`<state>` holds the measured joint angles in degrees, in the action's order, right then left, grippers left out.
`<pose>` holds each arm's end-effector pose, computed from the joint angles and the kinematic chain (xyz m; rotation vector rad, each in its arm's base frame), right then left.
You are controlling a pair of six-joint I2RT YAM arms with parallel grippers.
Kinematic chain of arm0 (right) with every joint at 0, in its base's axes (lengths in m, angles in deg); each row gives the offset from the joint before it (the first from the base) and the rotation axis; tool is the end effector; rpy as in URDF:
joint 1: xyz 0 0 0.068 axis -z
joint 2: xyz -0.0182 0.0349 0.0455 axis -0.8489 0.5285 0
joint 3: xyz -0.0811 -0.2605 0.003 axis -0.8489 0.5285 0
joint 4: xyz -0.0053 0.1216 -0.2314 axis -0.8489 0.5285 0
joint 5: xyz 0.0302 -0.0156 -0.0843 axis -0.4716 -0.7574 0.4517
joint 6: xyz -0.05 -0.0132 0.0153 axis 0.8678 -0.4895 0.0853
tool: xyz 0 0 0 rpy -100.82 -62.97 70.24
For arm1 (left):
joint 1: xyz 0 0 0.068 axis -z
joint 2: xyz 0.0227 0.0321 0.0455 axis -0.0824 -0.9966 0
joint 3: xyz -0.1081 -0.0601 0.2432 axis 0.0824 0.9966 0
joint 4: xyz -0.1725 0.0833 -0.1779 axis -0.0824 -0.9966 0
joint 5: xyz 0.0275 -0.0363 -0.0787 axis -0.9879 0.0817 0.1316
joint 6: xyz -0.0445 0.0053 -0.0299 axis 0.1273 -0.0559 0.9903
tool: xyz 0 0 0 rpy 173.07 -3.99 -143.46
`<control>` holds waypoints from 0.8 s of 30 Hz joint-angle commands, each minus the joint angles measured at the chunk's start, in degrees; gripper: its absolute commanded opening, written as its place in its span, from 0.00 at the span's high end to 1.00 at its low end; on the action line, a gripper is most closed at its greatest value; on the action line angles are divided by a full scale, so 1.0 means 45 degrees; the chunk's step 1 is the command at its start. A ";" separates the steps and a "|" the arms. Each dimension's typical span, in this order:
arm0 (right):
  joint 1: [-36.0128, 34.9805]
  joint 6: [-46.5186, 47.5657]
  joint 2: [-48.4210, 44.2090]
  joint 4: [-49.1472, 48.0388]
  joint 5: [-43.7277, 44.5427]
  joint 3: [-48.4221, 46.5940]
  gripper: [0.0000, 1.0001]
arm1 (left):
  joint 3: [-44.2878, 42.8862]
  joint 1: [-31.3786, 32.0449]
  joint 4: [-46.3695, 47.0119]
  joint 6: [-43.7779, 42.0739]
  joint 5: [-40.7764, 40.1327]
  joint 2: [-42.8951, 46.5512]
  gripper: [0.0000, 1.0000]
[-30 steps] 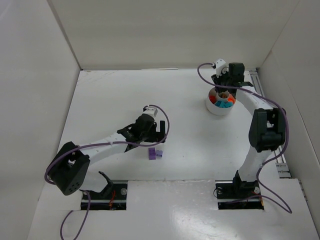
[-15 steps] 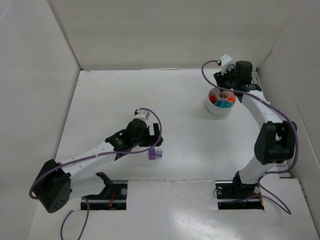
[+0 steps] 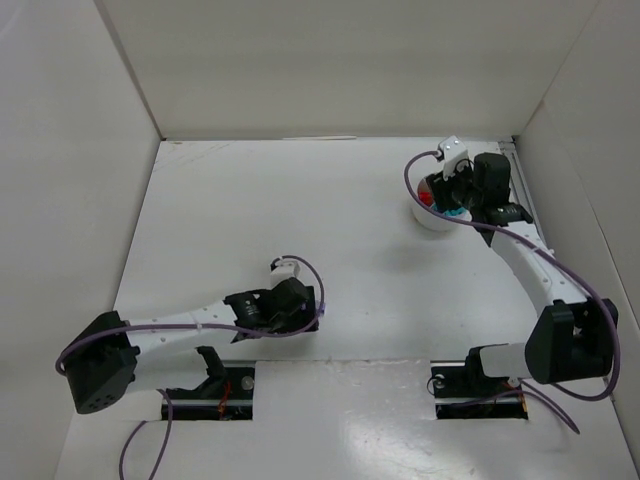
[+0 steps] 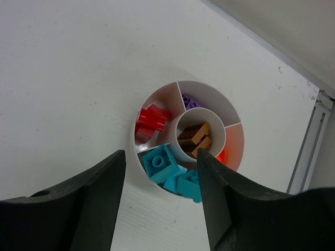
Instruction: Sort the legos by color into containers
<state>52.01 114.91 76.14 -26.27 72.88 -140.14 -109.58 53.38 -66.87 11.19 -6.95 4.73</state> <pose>0.3065 0.0399 0.3107 -0.6680 1.9110 -0.0048 0.1123 -0.1694 0.1740 0.0500 2.5409 -0.6363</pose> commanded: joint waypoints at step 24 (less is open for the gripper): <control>-0.0151 -0.0808 -0.2769 0.1601 -0.3911 0.1234 0.35 | -0.3090 0.2357 -0.2078 0.0297 -0.5396 -0.2261 0.85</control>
<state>51.79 112.55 64.47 -21.09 64.70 -135.24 -119.87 61.68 -72.95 15.78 -26.10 -10.33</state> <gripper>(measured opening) 0.646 0.330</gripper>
